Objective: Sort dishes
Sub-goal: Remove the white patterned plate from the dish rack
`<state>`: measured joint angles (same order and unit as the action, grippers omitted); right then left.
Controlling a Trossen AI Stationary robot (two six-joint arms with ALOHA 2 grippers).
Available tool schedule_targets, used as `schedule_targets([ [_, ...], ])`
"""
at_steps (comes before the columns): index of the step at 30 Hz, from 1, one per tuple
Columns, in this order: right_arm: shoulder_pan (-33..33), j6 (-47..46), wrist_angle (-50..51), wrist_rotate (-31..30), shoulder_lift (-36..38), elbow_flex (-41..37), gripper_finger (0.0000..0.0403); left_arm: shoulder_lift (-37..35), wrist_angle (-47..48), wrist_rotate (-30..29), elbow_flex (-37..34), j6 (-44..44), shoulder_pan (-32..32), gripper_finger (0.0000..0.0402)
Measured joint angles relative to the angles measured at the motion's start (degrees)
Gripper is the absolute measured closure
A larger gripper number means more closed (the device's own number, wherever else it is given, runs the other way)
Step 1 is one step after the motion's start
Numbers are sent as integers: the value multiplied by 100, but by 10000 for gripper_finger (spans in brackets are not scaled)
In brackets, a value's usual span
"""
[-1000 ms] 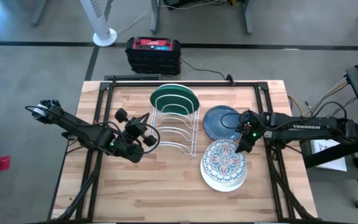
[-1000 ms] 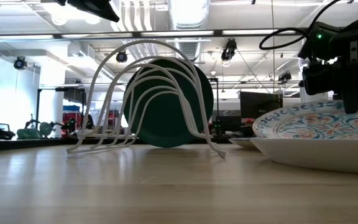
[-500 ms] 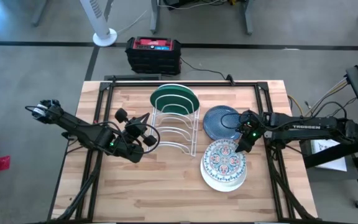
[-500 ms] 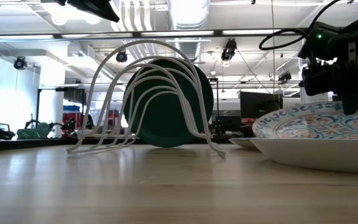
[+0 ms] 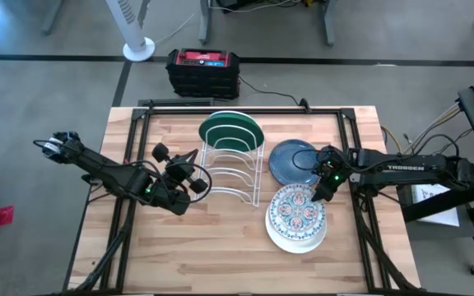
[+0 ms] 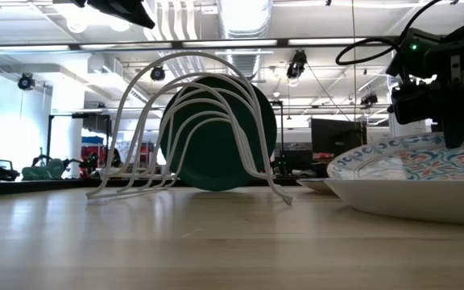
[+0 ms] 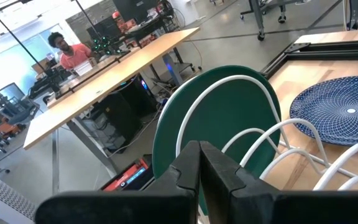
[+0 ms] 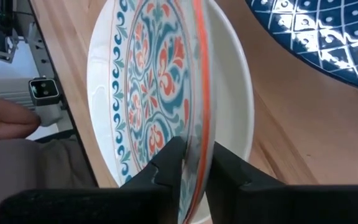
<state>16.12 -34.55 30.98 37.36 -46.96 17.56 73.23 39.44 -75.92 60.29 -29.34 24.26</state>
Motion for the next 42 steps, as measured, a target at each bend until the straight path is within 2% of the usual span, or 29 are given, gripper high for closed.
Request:
schedule_targets([
  [13, 0, -22, 1, 46, 0, 0, 277, 123, 2, -2, 0, 28, -1, 401],
  [42, 0, -338, 48, 378, 0, 0, 222, 127, 2, -109, 0, 28, -1, 401],
])
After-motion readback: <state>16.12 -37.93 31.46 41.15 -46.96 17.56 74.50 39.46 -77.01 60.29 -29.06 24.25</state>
